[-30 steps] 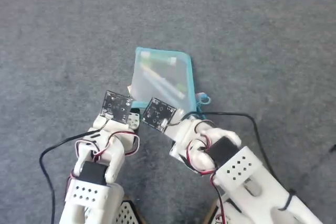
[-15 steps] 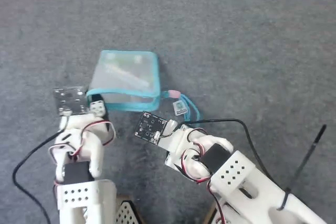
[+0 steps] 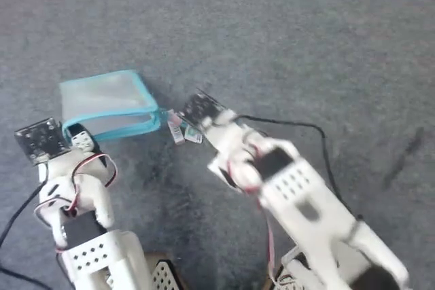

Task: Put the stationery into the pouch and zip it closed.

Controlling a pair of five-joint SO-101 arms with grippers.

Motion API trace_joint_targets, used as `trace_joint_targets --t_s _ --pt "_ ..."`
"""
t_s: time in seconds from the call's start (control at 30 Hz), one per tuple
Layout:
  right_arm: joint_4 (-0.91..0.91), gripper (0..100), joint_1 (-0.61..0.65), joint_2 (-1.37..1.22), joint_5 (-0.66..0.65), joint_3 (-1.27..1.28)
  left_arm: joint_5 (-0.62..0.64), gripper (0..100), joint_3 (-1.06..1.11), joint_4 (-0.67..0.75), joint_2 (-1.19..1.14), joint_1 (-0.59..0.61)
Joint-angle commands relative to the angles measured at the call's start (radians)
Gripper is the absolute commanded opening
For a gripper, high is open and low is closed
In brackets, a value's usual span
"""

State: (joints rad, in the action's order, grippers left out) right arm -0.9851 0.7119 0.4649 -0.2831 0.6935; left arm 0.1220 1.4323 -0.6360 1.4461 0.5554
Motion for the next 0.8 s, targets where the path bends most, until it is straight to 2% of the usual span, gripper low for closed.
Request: trace_joint_targets --t_s 0.0,0.37,0.77 --pt "0.056 20.6 0.031 -0.205 0.008 -0.183 0.026 1 -0.067 0.023 -0.003 0.014" --pt "0.320 20.6 0.039 -0.533 0.006 -0.404 0.025 1 -0.019 0.025 0.002 -0.044" --pt "0.341 20.3 0.120 -0.792 0.014 -0.560 0.025 1 -0.019 0.025 0.002 -0.046"
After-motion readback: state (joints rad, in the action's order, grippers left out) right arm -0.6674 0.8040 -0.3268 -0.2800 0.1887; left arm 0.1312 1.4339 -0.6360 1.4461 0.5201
